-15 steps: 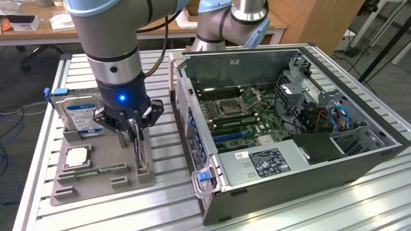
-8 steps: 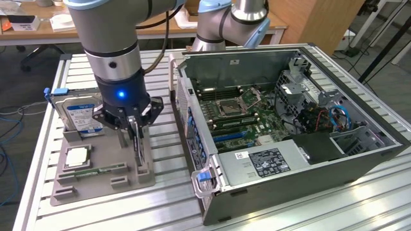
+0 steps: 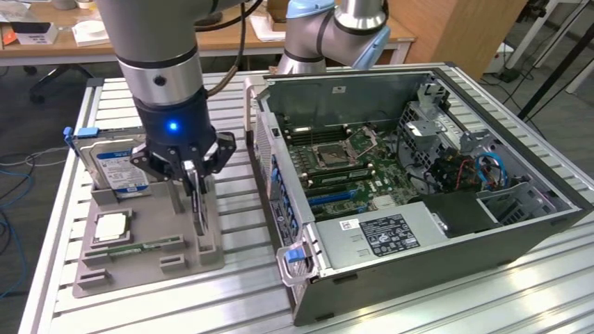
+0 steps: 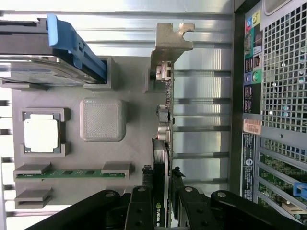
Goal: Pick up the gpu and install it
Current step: 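Pick up the gpu and move the gpu toward the slot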
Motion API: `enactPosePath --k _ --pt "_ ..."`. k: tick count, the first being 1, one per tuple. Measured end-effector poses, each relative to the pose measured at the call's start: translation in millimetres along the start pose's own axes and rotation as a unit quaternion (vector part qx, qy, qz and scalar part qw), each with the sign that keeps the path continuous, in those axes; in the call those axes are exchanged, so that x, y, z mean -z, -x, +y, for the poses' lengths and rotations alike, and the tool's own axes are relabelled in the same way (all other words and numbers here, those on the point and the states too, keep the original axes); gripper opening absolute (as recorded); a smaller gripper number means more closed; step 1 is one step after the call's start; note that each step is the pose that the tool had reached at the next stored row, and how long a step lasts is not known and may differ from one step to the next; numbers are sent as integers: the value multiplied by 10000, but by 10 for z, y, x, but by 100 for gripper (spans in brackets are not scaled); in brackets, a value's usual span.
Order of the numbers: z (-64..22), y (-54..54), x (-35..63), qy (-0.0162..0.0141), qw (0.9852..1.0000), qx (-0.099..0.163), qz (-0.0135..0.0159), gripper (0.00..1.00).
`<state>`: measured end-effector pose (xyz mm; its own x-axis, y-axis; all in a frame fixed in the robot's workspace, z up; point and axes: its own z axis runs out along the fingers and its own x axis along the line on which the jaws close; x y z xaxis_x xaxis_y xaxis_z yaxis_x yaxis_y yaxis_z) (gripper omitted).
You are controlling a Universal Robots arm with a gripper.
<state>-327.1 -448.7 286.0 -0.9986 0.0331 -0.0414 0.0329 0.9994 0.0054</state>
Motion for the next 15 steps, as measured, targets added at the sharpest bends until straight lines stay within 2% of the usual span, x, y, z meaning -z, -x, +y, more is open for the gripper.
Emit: enactPosePath --k 15 --pt "2 10 256 0 10000 0 0 26"
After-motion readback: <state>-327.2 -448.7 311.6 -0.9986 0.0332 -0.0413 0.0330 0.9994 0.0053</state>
